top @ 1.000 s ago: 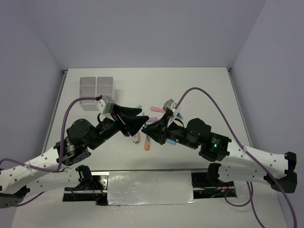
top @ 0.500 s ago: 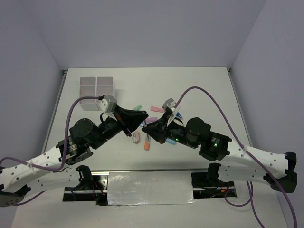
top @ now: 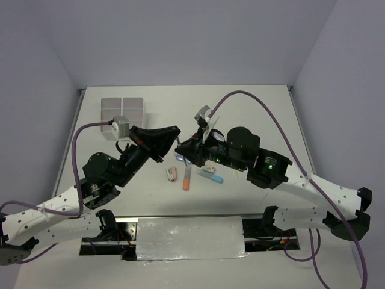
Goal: Sort the stationery into containers
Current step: Close the pen cap on the pen.
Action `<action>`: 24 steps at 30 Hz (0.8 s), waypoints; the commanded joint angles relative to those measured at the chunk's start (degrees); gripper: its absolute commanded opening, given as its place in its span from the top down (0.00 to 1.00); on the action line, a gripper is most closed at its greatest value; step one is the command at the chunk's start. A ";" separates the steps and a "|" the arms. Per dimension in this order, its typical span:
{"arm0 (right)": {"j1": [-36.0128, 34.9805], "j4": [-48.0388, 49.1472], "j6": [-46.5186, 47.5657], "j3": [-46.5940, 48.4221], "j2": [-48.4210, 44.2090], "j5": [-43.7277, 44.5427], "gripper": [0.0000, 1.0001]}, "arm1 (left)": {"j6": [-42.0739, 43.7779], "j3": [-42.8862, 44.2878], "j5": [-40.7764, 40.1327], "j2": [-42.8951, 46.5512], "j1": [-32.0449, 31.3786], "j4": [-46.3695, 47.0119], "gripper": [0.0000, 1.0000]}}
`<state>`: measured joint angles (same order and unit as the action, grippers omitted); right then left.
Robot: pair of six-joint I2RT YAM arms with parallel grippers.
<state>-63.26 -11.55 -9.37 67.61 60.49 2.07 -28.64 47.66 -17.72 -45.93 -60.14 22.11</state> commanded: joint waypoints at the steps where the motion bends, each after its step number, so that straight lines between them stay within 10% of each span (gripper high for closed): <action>1: 1.65 15.78 2.16 13.14 0.76 -0.74 1.00 | -5.18 -7.49 8.22 -3.02 -1.65 -6.74 1.00; 16: 2.54 11.99 4.27 10.13 0.87 -11.29 1.00 | -7.84 -6.54 -1.17 -4.79 -6.22 -11.81 1.00; 20: 0.26 14.54 0.94 -1.50 -4.66 -11.03 1.00 | -4.33 1.01 -6.89 -1.53 -6.13 -17.09 0.72; 24: -1.86 15.24 -0.12 -7.66 -6.61 -8.40 1.00 | 0.86 7.35 -7.69 -1.00 -6.13 -20.08 0.69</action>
<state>-62.96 -10.20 -8.71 61.28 56.38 -5.34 -31.66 50.89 -25.36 -46.39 -65.98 12.10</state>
